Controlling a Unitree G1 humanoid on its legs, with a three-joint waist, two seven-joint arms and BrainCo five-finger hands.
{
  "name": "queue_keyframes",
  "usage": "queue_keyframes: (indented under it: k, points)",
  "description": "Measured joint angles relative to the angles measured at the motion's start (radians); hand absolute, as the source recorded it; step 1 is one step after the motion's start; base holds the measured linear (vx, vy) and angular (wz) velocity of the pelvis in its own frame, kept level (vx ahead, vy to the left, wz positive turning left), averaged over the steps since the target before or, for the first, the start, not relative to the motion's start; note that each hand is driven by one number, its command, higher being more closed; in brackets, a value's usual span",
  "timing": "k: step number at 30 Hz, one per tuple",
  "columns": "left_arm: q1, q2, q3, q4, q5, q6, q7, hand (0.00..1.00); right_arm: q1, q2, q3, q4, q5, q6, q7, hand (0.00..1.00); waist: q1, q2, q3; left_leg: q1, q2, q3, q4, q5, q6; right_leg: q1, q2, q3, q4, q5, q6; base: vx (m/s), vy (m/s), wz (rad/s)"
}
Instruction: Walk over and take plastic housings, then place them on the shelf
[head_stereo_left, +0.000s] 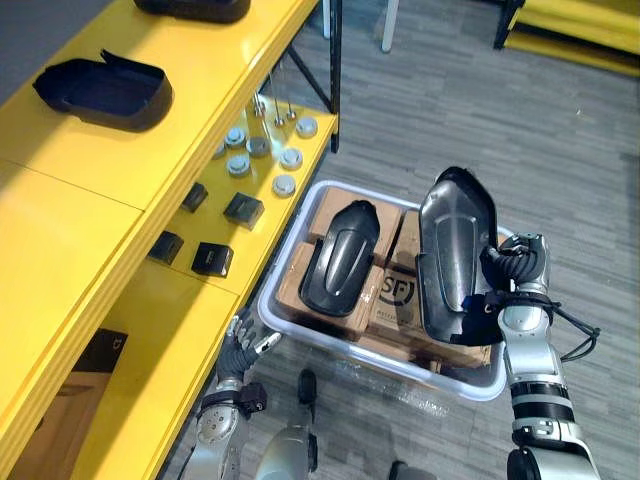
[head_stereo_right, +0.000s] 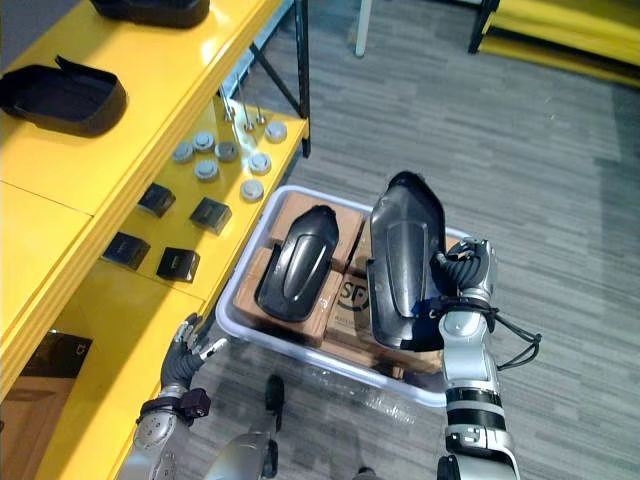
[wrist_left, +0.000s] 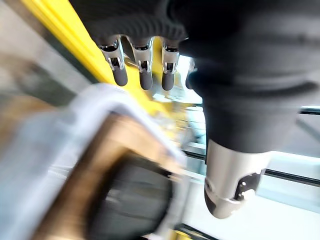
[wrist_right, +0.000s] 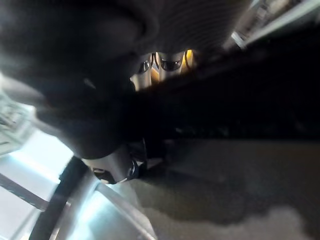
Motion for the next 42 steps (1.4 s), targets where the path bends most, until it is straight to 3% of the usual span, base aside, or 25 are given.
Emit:
queue_keyframes:
  k: [3, 7, 10, 13, 14, 15, 18, 33, 34, 42]
  points:
    - [-0.043, -0.001, -0.064, -0.028, -0.016, 0.0, -0.003, 0.0, 0.013, -0.004, 0.002, -0.05, -0.039, -0.015, 0.001, 1.0, -0.013, 0.006, -0.039, 0.018, -0.001, -0.008, 0.0, 0.004, -0.001, 0.025, 0.004, -0.017, -0.006, 0.0, 0.0, -0.05, -0.056, 0.05]
    - [-0.141, 0.01, -0.234, 0.014, -0.248, 0.008, -0.047, 0.0, 0.018, -0.055, 0.051, -0.062, -0.061, -0.033, 0.0, 1.0, -0.011, 0.018, -0.081, 0.024, 0.014, -0.019, -0.006, -0.009, -0.013, 0.044, 0.019, -0.017, -0.024, 0.0, 0.0, -0.1, -0.055, 0.01]
    - [-0.229, 0.035, -0.336, 0.08, -0.427, 0.041, -0.082, 0.0, 0.017, -0.062, 0.128, -0.087, -0.089, -0.047, 0.0, 1.0, -0.012, 0.025, -0.107, 0.024, 0.022, -0.017, -0.006, -0.019, -0.027, 0.056, 0.027, -0.017, -0.066, 0.0, 0.0, -0.1, -0.058, -0.2]
    - [-0.285, 0.044, -0.389, 0.147, -0.546, 0.063, -0.088, 0.0, 0.02, -0.062, 0.184, -0.124, -0.128, -0.069, -0.003, 1.0, -0.014, 0.02, -0.121, 0.021, 0.024, 0.002, 0.0, -0.072, -0.093, 0.069, 0.021, -0.022, -0.119, 0.018, -0.015, -0.08, -0.049, -0.2]
    - [-0.304, 0.047, -0.404, 0.176, -0.569, 0.074, -0.088, 0.0, 0.023, -0.06, 0.195, -0.138, -0.142, -0.07, -0.004, 1.0, -0.012, -0.008, -0.133, -0.009, 0.0, 0.022, 0.092, -0.081, -0.039, 0.078, -0.006, -0.013, -0.164, 0.012, -0.007, 0.03, -0.007, -0.27]
    - [-0.318, 0.042, -0.427, 0.195, -0.593, 0.083, -0.087, 0.0, 0.027, -0.057, 0.201, -0.166, -0.157, -0.072, -0.007, 1.0, -0.012, 0.007, -0.147, -0.024, 0.002, 0.019, 0.143, -0.102, -0.038, 0.086, -0.002, -0.015, -0.186, 0.004, 0.006, 0.05, -0.016, -0.2]
    - [-0.339, 0.047, -0.47, 0.212, -0.643, 0.096, -0.087, 0.0, 0.049, -0.052, 0.227, -0.178, -0.161, -0.074, -0.022, 1.0, -0.044, 0.01, -0.153, 0.051, 0.004, 0.009, -0.009, -0.029, -0.032, 0.085, 0.006, -0.016, -0.168, 0.008, 0.008, 0.02, -0.017, 0.06]
    - [-0.443, 0.044, -0.557, 0.328, -0.686, 0.101, -0.025, 0.0, 0.106, 0.033, 0.436, -0.212, -0.164, -0.106, -0.041, 1.0, -0.033, 0.007, -0.207, 0.053, 0.033, 0.01, -0.009, -0.022, -0.038, 0.074, 0.03, 0.01, -0.168, 0.009, 0.006, -0.01, -0.006, -0.04]
    - [-0.444, 0.044, -0.56, 0.33, -0.687, 0.1, -0.019, 1.0, 0.11, 0.034, 0.436, -0.212, -0.163, -0.106, -0.043, 1.0, -0.033, 0.007, -0.207, 0.053, 0.034, 0.01, -0.009, -0.021, -0.039, 0.074, 0.031, 0.01, -0.169, 0.009, 0.006, 0.0, 0.0, 0.0]
    - [-0.454, 0.041, -0.588, 0.339, -0.701, 0.08, 0.065, 1.0, 0.124, 0.036, 0.473, -0.212, -0.151, -0.103, -0.096, 1.0, -0.033, 0.006, -0.219, 0.051, 0.045, 0.01, -0.009, -0.004, -0.049, 0.08, 0.043, 0.009, -0.186, 0.011, 0.002, 0.0, -0.005, -0.01]
